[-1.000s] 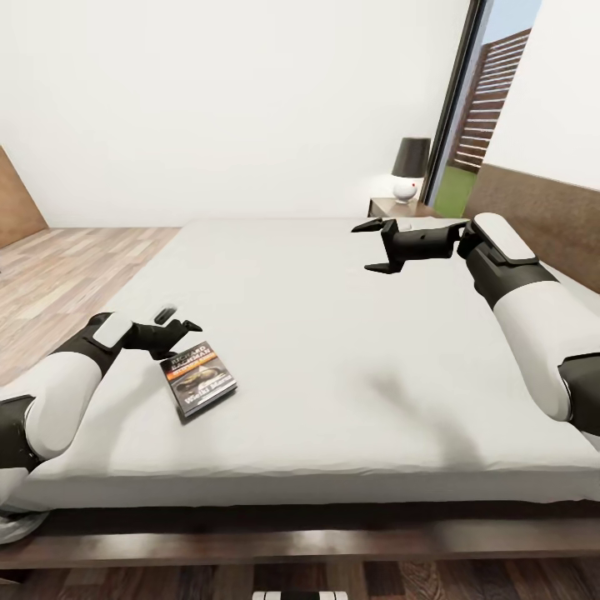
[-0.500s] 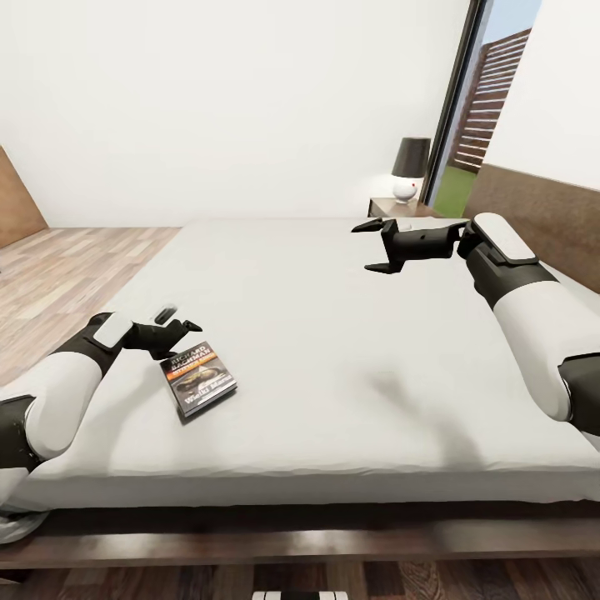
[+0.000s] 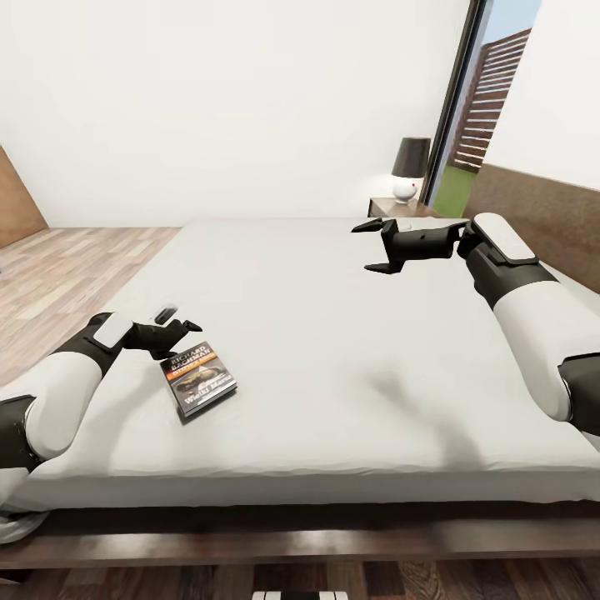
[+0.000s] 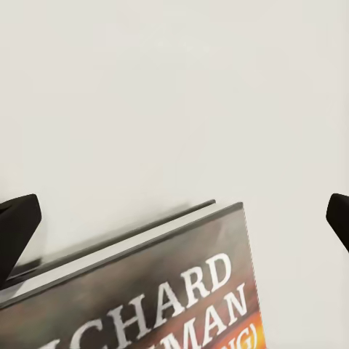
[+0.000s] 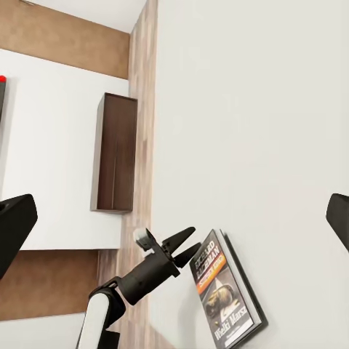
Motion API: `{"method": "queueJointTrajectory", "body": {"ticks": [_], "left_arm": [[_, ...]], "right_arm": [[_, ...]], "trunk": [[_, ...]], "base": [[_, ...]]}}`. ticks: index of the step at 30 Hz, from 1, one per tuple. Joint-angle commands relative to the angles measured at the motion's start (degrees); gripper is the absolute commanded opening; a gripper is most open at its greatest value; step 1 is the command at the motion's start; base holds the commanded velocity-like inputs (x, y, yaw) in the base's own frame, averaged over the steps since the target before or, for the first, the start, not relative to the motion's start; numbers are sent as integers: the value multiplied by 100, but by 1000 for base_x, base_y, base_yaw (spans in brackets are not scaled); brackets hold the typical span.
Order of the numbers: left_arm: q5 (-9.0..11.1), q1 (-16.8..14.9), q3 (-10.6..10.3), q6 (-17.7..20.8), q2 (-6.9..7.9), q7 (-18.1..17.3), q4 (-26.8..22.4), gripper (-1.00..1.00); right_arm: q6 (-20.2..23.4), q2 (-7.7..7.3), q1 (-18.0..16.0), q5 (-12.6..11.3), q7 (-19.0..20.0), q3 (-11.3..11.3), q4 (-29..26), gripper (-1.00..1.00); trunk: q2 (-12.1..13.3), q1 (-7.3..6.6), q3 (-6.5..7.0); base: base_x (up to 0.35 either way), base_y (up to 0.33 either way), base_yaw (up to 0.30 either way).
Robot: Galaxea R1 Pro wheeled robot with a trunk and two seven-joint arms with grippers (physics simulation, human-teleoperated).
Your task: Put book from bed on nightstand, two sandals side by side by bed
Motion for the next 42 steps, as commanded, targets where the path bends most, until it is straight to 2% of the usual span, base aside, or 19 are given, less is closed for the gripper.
{"method": "queueJointTrajectory", "body": {"ticks": [1,42], "left_arm": [[-23,0,30,32,-2,-6,2,100],[-23,0,30,37,-2,-13,-2,100]], "right_arm": [[0,-7,-5,-51,-37,29,-5,100],[0,46,-5,-51,-42,36,-5,100]], "trunk": [[-2,0,-6],[-2,0,-6]], "base": [[0,-13,0],[-1,-20,0]]}}
